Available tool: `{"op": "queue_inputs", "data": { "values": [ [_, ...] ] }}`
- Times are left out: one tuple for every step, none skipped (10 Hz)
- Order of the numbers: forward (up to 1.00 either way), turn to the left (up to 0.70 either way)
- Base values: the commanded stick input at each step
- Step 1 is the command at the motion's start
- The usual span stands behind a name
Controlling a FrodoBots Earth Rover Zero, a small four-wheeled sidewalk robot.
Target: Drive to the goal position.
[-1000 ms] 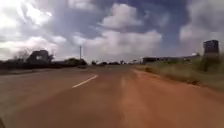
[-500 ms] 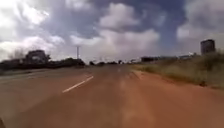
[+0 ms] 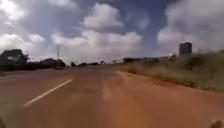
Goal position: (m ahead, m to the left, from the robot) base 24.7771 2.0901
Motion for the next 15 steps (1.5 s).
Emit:
{"op": "queue_inputs", "data": {
  "values": [
    [1.0,0.0],
    [1.0,0.0],
    [1.0,0.0],
    [1.0,0.0],
    [1.0,0.0],
    [1.0,0.0],
    [1.0,0.0],
    [1.0,0.0],
    [1.0,0.0],
    [1.0,0.0],
    [1.0,0.0],
    [1.0,0.0],
    [1.0,0.0],
    [1.0,0.0],
    [1.0,0.0]
  ]
}}
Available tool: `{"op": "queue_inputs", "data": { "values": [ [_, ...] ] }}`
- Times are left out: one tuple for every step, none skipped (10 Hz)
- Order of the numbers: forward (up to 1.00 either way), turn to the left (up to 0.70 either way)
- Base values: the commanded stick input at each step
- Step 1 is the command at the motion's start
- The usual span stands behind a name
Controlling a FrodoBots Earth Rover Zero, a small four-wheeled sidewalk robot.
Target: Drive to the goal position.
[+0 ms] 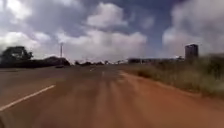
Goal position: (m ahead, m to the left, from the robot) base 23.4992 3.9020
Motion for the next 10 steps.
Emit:
{"op": "queue_inputs", "data": {
  "values": [
    [1.0,0.0],
    [1.0,0.0],
    [1.0,0.0],
    [1.0,0.0],
    [1.0,0.0],
    [1.0,0.0],
    [1.0,0.0],
    [1.0,0.0],
    [1.0,0.0],
    [1.0,0.0]
  ]
}}
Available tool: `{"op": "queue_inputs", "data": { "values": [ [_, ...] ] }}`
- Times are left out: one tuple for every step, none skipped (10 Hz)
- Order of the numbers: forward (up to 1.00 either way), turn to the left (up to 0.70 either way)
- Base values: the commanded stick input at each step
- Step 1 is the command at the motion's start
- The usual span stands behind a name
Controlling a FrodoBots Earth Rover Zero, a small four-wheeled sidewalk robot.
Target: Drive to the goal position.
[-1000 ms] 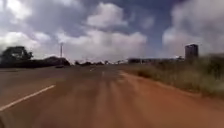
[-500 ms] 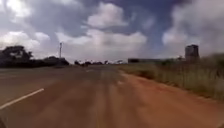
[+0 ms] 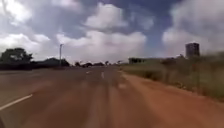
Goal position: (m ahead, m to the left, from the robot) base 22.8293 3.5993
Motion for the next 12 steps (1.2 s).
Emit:
{"op": "queue_inputs", "data": {
  "values": [
    [1.0,0.0],
    [1.0,0.0],
    [1.0,0.0],
    [1.0,0.0],
    [1.0,0.0],
    [1.0,0.0],
    [1.0,0.0],
    [1.0,0.0],
    [1.0,0.0],
    [1.0,0.0],
    [1.0,0.0],
    [1.0,0.0]
  ]
}}
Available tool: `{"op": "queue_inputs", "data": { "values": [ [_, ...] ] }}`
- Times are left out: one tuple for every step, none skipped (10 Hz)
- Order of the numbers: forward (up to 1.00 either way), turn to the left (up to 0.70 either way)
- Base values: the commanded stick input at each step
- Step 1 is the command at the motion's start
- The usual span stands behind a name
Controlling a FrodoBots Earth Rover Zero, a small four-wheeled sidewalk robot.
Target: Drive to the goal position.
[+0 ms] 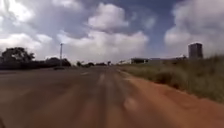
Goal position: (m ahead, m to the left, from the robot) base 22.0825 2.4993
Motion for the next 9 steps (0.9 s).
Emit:
{"op": "queue_inputs", "data": {
  "values": [
    [1.0,0.0],
    [1.0,0.0],
    [1.0,0.0],
    [1.0,0.0],
    [1.0,0.0],
    [1.0,0.0],
    [1.0,0.0],
    [1.0,0.0],
    [1.0,0.0]
  ]
}}
